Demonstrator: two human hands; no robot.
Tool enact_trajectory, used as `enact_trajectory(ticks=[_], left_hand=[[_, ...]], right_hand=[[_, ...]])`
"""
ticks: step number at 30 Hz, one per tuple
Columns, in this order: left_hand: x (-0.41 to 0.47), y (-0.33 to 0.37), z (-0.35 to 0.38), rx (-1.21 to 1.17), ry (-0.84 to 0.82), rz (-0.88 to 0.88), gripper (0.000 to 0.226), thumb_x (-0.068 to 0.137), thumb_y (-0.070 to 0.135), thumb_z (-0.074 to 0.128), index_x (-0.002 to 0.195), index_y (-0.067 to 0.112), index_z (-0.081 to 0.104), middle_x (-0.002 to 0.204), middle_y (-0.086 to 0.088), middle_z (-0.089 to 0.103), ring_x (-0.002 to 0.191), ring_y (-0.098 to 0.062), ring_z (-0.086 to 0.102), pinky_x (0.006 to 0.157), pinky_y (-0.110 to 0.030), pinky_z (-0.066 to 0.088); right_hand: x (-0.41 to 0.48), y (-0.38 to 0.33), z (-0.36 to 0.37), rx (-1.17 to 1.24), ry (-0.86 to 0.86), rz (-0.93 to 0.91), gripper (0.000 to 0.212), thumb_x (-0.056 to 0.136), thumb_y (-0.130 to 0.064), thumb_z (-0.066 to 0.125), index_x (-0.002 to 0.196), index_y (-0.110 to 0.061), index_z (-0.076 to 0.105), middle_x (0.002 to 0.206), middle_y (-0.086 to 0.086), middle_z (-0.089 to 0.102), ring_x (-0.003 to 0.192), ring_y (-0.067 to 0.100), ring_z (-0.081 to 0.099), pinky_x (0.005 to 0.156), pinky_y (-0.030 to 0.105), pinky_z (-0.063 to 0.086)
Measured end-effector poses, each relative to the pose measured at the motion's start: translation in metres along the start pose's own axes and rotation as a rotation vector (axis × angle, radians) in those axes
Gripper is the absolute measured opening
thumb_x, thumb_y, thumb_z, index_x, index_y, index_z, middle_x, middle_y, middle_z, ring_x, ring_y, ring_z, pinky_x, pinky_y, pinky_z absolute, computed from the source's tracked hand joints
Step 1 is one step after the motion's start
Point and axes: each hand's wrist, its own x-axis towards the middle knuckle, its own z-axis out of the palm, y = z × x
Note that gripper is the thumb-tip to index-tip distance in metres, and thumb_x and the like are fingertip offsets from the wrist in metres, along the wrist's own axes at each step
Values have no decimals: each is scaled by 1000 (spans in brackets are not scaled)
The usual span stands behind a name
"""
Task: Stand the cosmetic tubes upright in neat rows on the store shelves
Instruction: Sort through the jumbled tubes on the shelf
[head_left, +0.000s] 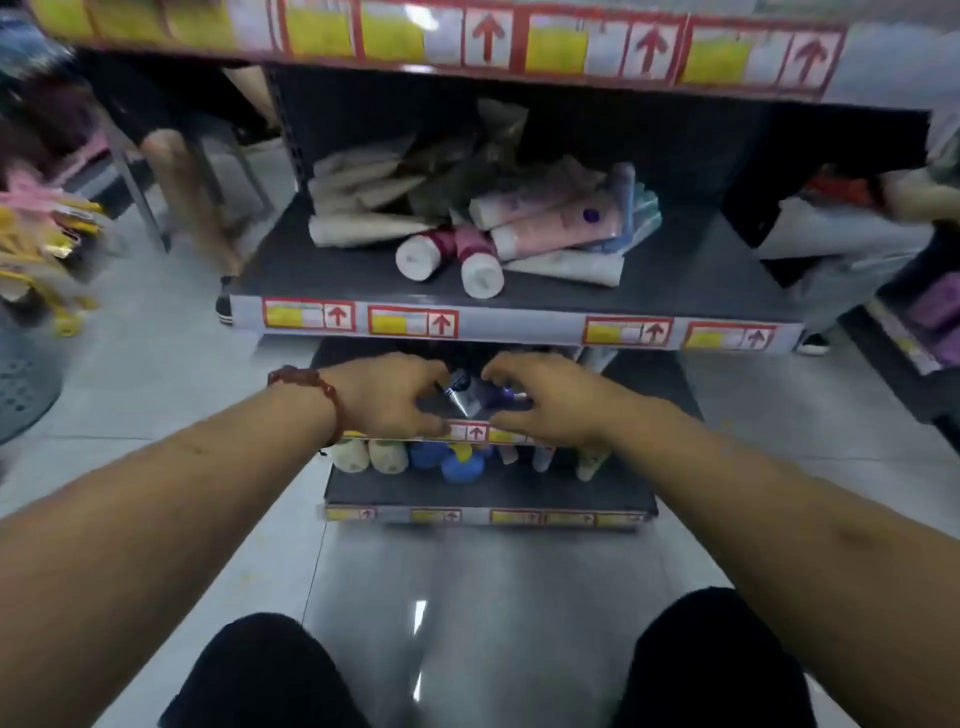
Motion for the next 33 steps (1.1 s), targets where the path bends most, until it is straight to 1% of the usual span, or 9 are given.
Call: enact_trajectory(ticks=[3, 7, 10, 13, 20, 23, 29, 31, 33], left_hand=[[24, -12, 38, 78, -7, -2, 65, 87, 53, 68, 139, 19, 50, 134, -4, 61, 116, -21, 60, 99, -37, 50], [8, 3, 83, 16, 218, -25, 55, 88, 50, 69, 133, 22, 54, 126, 4, 62, 115, -18, 61, 85, -25, 43], [-20, 22, 125, -47, 163, -67, 56, 85, 49, 73, 132, 21, 57, 125, 0, 66, 105, -19, 62, 85, -26, 45], [-36, 36, 138, 16, 121, -105, 58, 87, 49, 72, 134, 21, 55, 128, -1, 66, 111, -23, 62, 90, -28, 46], [-38, 55, 141, -72, 346, -45, 55, 86, 50, 71, 131, 23, 56, 126, 0, 62, 113, -20, 58, 95, -35, 48], [-14, 50, 155, -110, 436, -24, 52, 88, 48, 69, 131, 22, 56, 126, -1, 61, 113, -20, 58, 95, -34, 48], [65, 34, 180, -72, 356, -5, 36, 91, 48, 64, 118, 25, 61, 116, 1, 65, 103, -21, 61, 88, -38, 52], [92, 31, 178, -138, 381, 0, 29, 91, 46, 63, 113, 27, 62, 111, 5, 65, 100, -19, 62, 87, -39, 53], [119, 29, 175, -241, 407, 16, 25, 92, 44, 63, 110, 27, 63, 105, 6, 65, 94, -16, 64, 85, -39, 55]], right_hand=[[6, 37, 46, -17, 65, 14, 48, 84, -41, 70, 126, -24, 54, 117, -1, 62, 104, 19, 59, 89, 38, 51], [-35, 60, 102, 156, 278, 145, 61, 83, -40, 76, 134, -18, 52, 134, 4, 59, 120, 22, 57, 98, 30, 46], [-84, 64, 135, 270, 323, 268, 65, 81, -43, 77, 135, -20, 50, 133, 3, 59, 119, 22, 57, 91, 29, 44], [-113, 71, 140, 235, 343, 306, 68, 81, -43, 77, 137, -20, 48, 137, 3, 56, 121, 23, 55, 92, 32, 46], [-110, 70, 129, 275, 421, 251, 68, 82, -44, 75, 139, -19, 47, 139, 4, 54, 127, 22, 52, 100, 33, 44], [-89, 82, 133, 335, 466, 274, 63, 83, -43, 75, 136, -20, 50, 137, 3, 55, 125, 21, 53, 97, 31, 44], [-31, 115, 164, 586, 640, 383, 41, 86, -37, 73, 120, -19, 58, 118, -3, 62, 105, 15, 60, 78, 23, 44], [-9, 128, 168, 629, 636, 424, 39, 87, -35, 72, 119, -18, 58, 117, -3, 61, 101, 14, 58, 70, 18, 42], [13, 143, 166, 638, 626, 459, 42, 88, -34, 72, 122, -16, 57, 117, -1, 60, 99, 13, 56, 71, 20, 41]])
